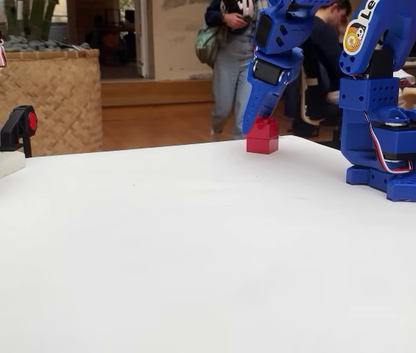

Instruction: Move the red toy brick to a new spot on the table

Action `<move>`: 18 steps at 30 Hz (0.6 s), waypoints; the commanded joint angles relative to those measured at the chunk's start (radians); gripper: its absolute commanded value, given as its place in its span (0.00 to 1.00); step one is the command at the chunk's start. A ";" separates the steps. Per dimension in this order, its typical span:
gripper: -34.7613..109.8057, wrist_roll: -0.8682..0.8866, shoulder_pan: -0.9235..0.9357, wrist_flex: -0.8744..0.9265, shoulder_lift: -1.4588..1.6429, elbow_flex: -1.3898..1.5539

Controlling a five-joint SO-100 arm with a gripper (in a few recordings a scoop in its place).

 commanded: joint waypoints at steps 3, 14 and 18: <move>0.46 0.204 -0.285 0.117 0.118 -0.229; 0.25 0.293 -1.124 0.336 0.696 0.224; 0.24 0.351 -1.338 0.448 0.859 0.377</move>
